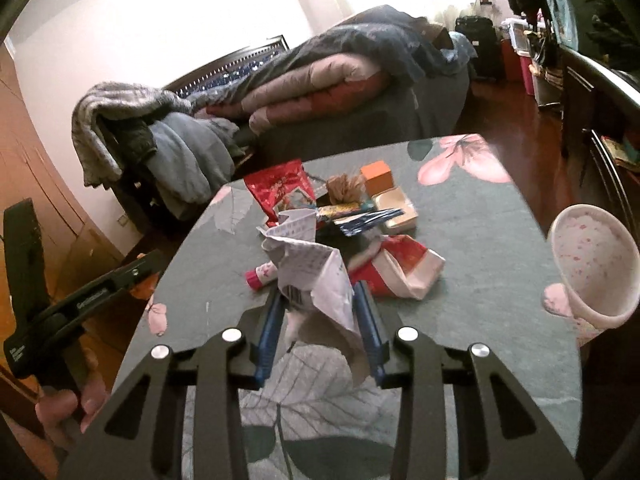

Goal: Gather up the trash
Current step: 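Carry both items over the pink wastebasket and open both grippers to drop them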

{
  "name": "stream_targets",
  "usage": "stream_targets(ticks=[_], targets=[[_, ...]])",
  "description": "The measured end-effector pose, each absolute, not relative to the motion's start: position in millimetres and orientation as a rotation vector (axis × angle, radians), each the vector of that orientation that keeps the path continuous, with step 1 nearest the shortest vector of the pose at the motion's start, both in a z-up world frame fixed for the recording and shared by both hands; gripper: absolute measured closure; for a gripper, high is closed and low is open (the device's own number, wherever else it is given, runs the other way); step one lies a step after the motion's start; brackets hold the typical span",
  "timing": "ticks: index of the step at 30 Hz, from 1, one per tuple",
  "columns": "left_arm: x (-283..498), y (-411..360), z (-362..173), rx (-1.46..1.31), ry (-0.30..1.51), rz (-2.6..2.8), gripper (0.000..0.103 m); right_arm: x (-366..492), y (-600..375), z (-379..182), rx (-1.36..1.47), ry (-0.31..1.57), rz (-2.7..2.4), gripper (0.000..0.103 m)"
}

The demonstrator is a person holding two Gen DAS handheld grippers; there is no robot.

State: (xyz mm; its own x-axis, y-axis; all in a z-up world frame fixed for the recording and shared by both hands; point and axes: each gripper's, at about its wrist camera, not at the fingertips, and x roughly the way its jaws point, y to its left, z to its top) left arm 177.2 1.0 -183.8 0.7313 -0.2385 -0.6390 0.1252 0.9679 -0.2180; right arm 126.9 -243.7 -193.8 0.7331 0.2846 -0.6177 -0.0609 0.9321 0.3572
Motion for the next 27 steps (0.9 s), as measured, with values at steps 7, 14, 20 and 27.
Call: stream_targets(ticks=[7,14,20,27], targets=[[166.0,-62.7,-164.2,-0.116,0.688,-0.378,0.079,93.4,-287.2,-178.9,0.366,0.668,0.137,0.066],[168.1,-137.4,-155.7,-0.063,0.689,-0.550,0.079,63.4,-347.7,-173.6,0.403,0.617,0.000,0.066],[180.0,-216.6,-157.7,-0.011,0.709,-0.691,0.079,45.3,-412.5,-184.3,0.449,0.601,-0.157,0.066],[202.4,-315.4,-174.4,0.044,0.748,-0.821,0.079,49.6,-480.3,-204.3,0.489,0.604,-0.294,0.066]])
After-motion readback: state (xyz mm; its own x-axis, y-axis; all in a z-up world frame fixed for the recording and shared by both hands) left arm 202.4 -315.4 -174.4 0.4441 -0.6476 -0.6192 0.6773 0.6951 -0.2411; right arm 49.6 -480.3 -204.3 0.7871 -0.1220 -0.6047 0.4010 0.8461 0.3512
